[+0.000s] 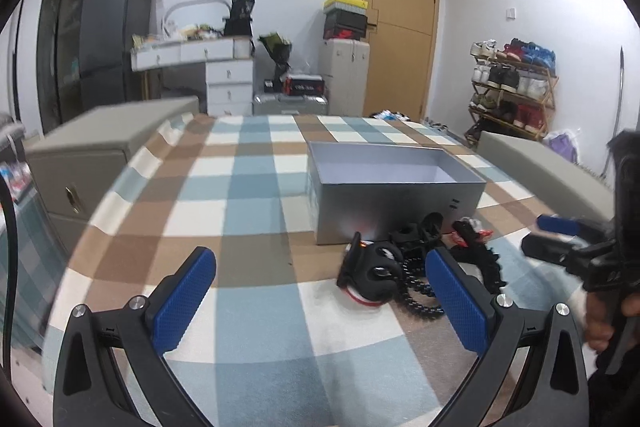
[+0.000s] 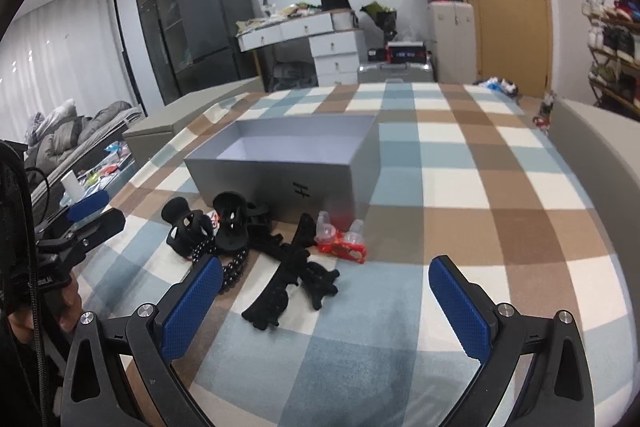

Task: Organize jewelry
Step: 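Reach the right gripper down and grasp the black comb-shaped hair clip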

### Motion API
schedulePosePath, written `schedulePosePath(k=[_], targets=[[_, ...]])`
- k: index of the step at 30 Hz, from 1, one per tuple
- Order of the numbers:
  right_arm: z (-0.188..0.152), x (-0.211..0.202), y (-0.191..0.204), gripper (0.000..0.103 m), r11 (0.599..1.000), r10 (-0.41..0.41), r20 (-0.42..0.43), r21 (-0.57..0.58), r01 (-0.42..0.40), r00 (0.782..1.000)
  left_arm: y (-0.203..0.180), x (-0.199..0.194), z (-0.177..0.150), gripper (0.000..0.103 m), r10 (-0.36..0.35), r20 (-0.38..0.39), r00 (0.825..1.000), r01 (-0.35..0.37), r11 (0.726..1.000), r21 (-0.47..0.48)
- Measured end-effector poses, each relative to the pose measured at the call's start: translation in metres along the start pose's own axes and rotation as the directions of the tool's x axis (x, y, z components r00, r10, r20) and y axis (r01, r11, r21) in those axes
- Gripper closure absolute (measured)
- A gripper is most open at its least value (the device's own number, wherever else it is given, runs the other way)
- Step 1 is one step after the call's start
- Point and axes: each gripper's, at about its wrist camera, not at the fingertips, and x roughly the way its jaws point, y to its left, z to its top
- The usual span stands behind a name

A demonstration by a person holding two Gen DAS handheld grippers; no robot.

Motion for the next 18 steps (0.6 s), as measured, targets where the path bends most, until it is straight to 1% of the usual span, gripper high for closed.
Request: schedulePosePath(k=[1,2,4,5,7,8,11,15,18], targets=[[-0.001,0.001,0.0,0.001,1.0,0.011,-0.011,0.005,-0.01,1.0,0.001,0.001,0.001,0.001,-0.007,-0.011,1.0,0.007,1.0,-0.01],[-0.001,0.003,0.0,0.01,1.0,0.019,-0.022,0.01,-0.019,1.0,0.001,0.003,0.001,0.001,-0.015,-0.025,1.0,0.015,1.0,-0.016],[-0.002,0.008,0.002,0.024,0.999,0.044,-0.051,0.013,-0.043,0.998,0.001,0.004,0.0,0.001,-0.026,-0.044,0.999,0.025,0.999,-0.024],[-0.002,0.011,0.004,0.026,0.998,0.057,-0.075,0.009,-0.057,0.996,0.0,0.004,0.0,0.001,-0.023,-0.047,0.999,0.022,0.999,-0.025],[-0.004,0.017,0.008,0.037,0.997,0.08,-0.107,0.006,-0.079,0.991,-0.002,0.006,-0.002,0.001,-0.014,-0.057,0.998,0.013,1.0,-0.012],[-0.005,0.019,0.01,0.04,0.996,0.09,-0.118,0.005,-0.09,0.989,-0.004,0.007,-0.002,0.001,-0.006,-0.061,0.998,0.006,1.0,0.001],[-0.004,0.022,0.015,0.054,0.995,0.103,-0.131,-0.003,-0.104,0.986,-0.009,0.008,-0.004,0.001,0.008,-0.061,0.998,-0.007,1.0,0.03],[0.0,0.026,0.021,0.063,0.995,0.092,-0.131,-0.019,-0.096,0.987,-0.013,0.014,-0.007,0.001,-0.009,-0.093,0.996,0.014,0.999,0.048],[0.003,0.032,0.023,0.064,0.997,0.069,-0.146,-0.03,-0.074,0.987,-0.014,0.016,-0.009,0.001,-0.008,-0.114,0.993,0.015,0.998,0.062]])
